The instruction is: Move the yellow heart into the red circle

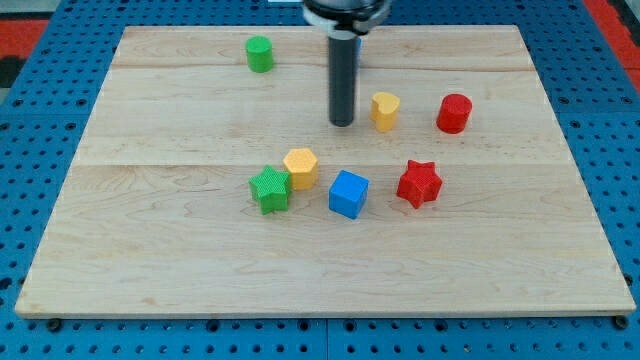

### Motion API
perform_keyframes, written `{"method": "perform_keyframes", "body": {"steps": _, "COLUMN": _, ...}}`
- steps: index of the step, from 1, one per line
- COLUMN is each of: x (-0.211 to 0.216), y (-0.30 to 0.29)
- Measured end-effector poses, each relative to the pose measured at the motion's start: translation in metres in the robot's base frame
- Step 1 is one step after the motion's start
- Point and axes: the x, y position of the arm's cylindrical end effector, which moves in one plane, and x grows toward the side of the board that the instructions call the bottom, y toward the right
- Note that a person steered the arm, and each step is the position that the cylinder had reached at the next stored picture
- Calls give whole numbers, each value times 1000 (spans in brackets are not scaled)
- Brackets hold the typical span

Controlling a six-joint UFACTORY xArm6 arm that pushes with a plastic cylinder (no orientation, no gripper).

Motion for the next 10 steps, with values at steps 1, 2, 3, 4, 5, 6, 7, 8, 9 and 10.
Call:
{"method": "perform_keyframes", "body": {"steps": 1, "x": -3, "y": 43}}
{"method": "perform_keyframes", "body": {"steps": 2, "x": -5, "y": 44}}
{"method": "perform_keyframes", "body": {"steps": 3, "x": 15, "y": 3}}
{"method": "perform_keyframes", "body": {"steps": 4, "x": -12, "y": 5}}
{"method": "perform_keyframes", "body": {"steps": 5, "x": -47, "y": 11}}
{"method": "perform_keyframes", "body": {"steps": 6, "x": -49, "y": 50}}
{"method": "perform_keyframes", "body": {"steps": 7, "x": -49, "y": 80}}
{"method": "perform_keyframes", "body": {"steps": 8, "x": -49, "y": 80}}
{"method": "perform_keyframes", "body": {"steps": 9, "x": -49, "y": 80}}
{"method": "perform_keyframes", "body": {"steps": 10, "x": -47, "y": 79}}
